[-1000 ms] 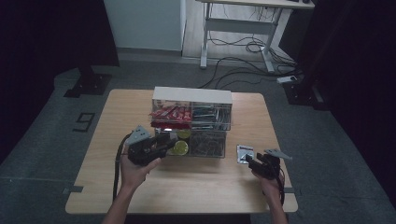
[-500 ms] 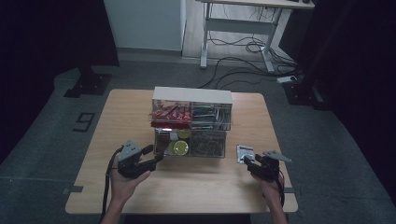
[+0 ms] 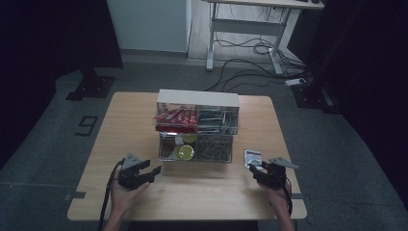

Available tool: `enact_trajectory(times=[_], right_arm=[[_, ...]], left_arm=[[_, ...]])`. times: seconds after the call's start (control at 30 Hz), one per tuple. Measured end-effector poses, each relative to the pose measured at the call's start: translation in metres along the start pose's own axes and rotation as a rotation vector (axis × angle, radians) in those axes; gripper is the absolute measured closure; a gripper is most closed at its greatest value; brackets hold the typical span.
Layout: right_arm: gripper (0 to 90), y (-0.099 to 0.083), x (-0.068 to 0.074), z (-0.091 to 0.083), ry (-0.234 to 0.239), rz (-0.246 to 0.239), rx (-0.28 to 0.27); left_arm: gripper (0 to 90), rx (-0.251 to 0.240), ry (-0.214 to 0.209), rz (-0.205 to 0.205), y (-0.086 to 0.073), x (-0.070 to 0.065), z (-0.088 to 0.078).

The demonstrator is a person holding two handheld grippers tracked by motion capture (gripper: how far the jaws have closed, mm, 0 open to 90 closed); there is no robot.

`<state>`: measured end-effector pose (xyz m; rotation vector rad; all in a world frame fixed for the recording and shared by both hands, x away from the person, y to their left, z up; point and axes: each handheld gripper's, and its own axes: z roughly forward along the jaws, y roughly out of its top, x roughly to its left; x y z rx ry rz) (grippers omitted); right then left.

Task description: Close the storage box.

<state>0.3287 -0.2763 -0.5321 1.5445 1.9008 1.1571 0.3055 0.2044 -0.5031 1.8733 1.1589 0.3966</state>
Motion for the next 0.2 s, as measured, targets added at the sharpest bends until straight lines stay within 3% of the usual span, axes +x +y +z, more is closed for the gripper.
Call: enact_trajectory(times=[0.2], right_arm=[[39.2, -0.0002, 0.0018, -0.0001, 0.004, -0.006, -0.001]], left_arm=[[42.9, 0.011, 0.002, 0.008, -0.0037, -0.0006, 0.0034]])
